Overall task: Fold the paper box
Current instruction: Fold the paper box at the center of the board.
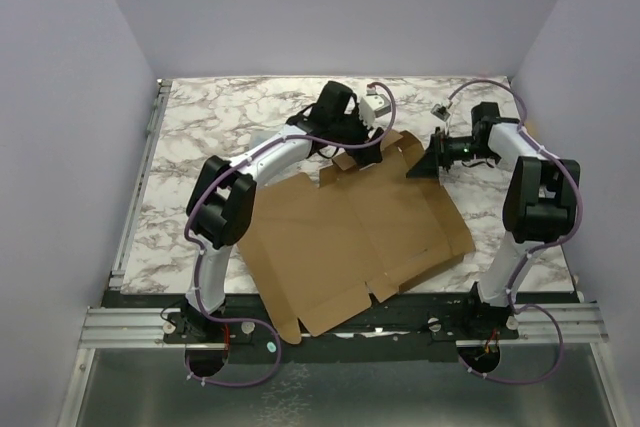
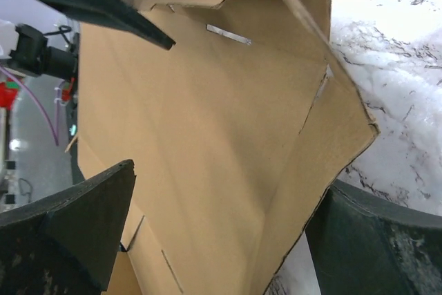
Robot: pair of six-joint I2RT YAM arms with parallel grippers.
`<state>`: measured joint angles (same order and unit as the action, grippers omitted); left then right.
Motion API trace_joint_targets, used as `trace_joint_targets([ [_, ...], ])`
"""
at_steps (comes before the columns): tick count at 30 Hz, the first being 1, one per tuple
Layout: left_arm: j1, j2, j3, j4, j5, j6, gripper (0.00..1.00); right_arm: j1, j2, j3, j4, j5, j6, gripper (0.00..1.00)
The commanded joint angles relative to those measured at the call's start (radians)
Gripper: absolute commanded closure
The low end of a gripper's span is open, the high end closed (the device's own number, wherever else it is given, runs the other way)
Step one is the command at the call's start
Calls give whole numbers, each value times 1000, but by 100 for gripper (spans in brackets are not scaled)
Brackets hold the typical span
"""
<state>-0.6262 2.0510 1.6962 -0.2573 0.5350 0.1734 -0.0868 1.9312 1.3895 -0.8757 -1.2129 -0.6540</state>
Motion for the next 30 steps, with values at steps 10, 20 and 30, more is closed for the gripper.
trace_joint_targets([
  [10,39,42,63,29,158,-115,75,12,-150,-159,173,113,10,15],
  [20,95,43,19,115,284,-218,75,2,-129,-197,306,222,220,46],
  [30,121,53,-10,179,352,-304,75,7,-133,-204,349,210,201,67],
])
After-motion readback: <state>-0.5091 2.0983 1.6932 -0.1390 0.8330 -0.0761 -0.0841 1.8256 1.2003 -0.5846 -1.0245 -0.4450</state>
